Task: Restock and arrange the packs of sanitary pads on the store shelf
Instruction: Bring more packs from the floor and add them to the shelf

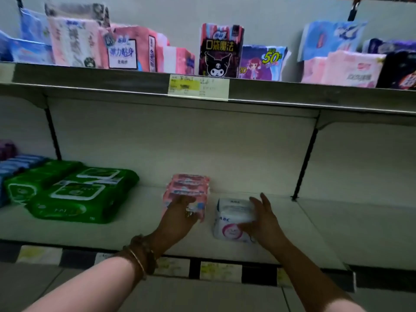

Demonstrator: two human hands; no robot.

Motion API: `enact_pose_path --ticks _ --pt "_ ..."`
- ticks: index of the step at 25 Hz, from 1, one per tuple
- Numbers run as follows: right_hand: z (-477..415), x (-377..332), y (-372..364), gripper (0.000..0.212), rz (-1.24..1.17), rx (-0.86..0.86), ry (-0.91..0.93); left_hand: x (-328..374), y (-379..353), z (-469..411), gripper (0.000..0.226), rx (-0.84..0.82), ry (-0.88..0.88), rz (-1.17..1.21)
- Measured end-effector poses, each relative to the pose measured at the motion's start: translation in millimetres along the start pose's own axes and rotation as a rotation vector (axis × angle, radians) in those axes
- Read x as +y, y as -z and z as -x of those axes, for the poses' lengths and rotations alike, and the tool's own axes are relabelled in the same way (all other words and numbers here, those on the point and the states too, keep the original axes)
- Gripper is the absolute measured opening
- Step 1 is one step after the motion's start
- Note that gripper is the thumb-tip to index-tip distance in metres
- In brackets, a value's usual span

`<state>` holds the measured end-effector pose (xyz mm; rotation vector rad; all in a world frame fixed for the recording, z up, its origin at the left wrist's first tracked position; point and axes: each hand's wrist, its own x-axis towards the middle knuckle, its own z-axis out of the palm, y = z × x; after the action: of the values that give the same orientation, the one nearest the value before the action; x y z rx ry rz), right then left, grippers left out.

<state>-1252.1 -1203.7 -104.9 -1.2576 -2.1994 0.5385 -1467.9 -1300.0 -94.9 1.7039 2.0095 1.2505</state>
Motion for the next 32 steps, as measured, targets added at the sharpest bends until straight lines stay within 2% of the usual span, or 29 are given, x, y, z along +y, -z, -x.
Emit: enact_pose_path --ticks 3,4,7,11,17,25,32 --pt "-11 -22 -12 0.071 0.359 0.039 0.309 -13 -8 -43 0.061 -0.079 -0.157 -0.341" --pt "-17 -25 -19 0.069 0.425 0.039 0.349 -11 -7 -51 0.072 -0.128 -0.174 -0.451" --pt "-44 -26 -30 0.069 0.475 0.036 0.345 -20 -2 -73 0.093 -0.366 -0.114 -0.609" --pt "-79 -19 -31 0.053 0.406 0.008 0.288 -26 -4 -81 0.096 -0.505 0.006 -0.709" --pt "-124 -15 -38 0.053 0.328 -0.044 0.148 -44 -14 -91 0.098 -0.576 0.052 -0.686" --pt "-144 -14 -49 0.05 0.359 -0.026 0.122 -47 -15 -96 0.099 -0.611 0.053 -0.64" --pt "-134 -31 -40 0.064 0.476 -0.107 0.116 -49 -12 -100 0.104 -0.581 0.043 -0.6"
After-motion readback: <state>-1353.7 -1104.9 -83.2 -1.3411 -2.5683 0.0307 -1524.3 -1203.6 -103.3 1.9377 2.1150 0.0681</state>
